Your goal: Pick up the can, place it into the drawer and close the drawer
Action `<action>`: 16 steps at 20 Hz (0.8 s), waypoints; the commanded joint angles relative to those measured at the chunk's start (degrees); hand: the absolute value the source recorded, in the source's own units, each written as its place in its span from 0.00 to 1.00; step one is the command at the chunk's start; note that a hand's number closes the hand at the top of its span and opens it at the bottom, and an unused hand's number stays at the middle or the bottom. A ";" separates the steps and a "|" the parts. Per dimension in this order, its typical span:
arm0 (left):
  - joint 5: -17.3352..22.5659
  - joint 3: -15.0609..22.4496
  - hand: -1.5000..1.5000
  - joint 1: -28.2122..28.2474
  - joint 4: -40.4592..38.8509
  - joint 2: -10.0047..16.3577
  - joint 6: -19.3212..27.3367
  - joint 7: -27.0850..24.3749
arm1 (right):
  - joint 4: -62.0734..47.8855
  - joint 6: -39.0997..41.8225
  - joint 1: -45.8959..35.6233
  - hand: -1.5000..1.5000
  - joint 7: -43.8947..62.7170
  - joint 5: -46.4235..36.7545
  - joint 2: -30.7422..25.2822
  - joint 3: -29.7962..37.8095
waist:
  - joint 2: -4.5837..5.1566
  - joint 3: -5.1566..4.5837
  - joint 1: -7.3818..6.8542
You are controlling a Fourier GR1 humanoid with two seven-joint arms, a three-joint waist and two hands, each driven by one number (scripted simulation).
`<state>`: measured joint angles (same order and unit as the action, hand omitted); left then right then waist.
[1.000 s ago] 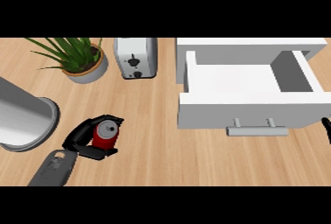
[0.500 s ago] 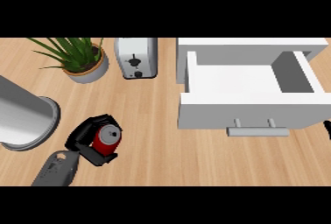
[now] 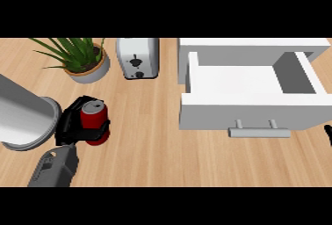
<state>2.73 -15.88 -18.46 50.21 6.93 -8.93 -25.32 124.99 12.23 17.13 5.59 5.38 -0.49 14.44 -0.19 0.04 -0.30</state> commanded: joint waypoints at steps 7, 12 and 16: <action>-2.16 9.29 1.00 2.13 21.76 -6.74 10.23 13.86 | 4.40 1.13 2.77 0.00 1.03 3.58 -0.68 2.29 | -0.04 0.00 0.39; -2.77 12.51 1.00 -4.54 29.85 -6.87 13.80 24.68 | 2.25 1.65 2.10 0.00 0.34 3.68 -1.27 2.67 | -0.04 0.00 0.57; -2.78 16.42 1.00 -8.57 31.91 -6.90 16.36 30.64 | 1.06 1.52 0.45 0.00 -0.50 3.62 -2.34 4.22 | 0.05 -0.01 0.69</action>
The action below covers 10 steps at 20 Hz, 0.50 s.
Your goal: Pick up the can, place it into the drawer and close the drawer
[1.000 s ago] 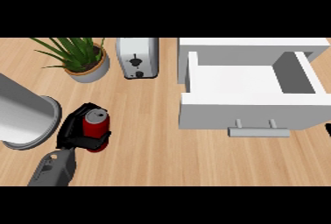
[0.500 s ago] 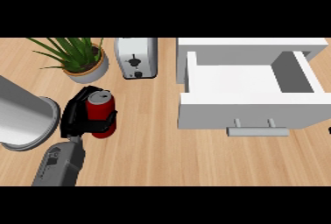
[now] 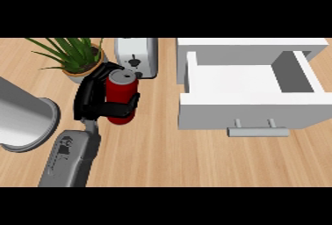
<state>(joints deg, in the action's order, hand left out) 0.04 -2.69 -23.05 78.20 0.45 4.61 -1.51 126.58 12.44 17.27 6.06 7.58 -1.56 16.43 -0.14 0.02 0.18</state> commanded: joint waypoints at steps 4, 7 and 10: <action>-0.30 7.55 1.00 -11.92 -0.48 -0.44 9.98 10.16 | -4.14 0.58 -1.02 0.00 -4.14 -2.40 1.10 -0.42 | 0.16 0.01 0.50; 0.14 7.67 1.00 -16.72 -2.14 -0.44 10.58 12.27 | 2.21 -3.39 0.23 0.00 0.88 -2.27 1.50 -3.17 | 0.14 -0.02 0.60; -1.48 9.19 1.00 -23.91 -3.81 -0.45 13.99 16.11 | -0.77 -0.06 0.60 0.00 -2.01 -0.62 1.40 -0.51 | 0.14 0.01 0.73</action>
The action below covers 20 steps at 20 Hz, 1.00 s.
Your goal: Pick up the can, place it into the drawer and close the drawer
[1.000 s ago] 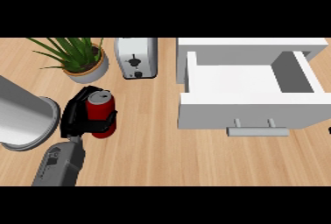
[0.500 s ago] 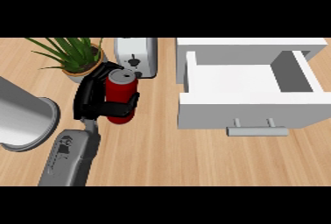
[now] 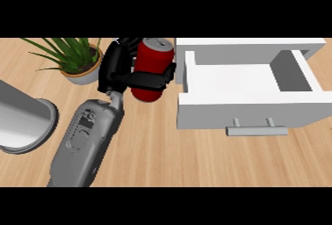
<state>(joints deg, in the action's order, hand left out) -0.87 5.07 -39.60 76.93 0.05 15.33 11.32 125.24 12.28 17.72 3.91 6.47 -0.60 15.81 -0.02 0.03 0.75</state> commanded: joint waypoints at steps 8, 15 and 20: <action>2.49 7.39 1.00 -21.74 -9.64 -0.05 12.50 8.73 | 1.63 -0.08 -0.95 0.00 2.03 -0.05 0.03 -0.47 | 0.08 0.01 0.62; 7.39 6.89 1.00 -32.87 -25.14 -0.05 15.51 3.69 | 4.08 -0.48 -1.98 0.00 5.76 0.64 -0.40 -0.63 | 0.39 0.01 1.84; 9.78 7.89 1.00 -34.64 -28.22 -0.05 13.55 3.55 | -0.84 2.04 -2.13 0.00 2.43 4.20 -2.50 3.76 | 0.17 0.02 0.84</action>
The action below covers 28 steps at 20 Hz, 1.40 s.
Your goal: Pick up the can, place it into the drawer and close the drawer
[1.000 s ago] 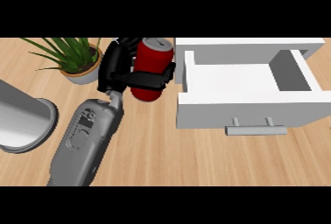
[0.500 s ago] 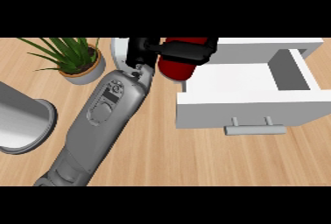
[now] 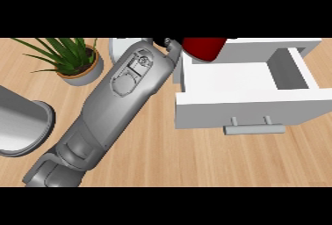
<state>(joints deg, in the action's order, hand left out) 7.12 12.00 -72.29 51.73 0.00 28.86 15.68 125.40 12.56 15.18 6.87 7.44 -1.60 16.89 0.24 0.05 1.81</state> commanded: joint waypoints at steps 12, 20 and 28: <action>11.25 5.74 1.00 -12.42 -22.21 0.00 3.33 -9.45 | -1.73 -1.94 -4.98 0.00 1.08 -4.01 0.36 -2.52 | 0.66 0.05 1.93; 16.01 11.71 1.00 -12.83 -25.01 0.00 4.24 -10.99 | -2.27 -0.13 -2.75 0.00 -0.35 -1.24 0.15 -0.88 | 0.51 0.08 2.24; 18.66 18.00 1.00 -11.02 -27.93 0.00 8.21 -14.99 | -2.26 -0.09 -5.82 0.00 1.58 -0.83 -1.53 -0.80 | 1.05 0.12 4.42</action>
<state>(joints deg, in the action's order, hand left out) 24.75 27.23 -84.09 25.07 0.00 35.62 1.97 122.33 11.96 8.95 8.06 5.88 -2.64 15.66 1.22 0.16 5.42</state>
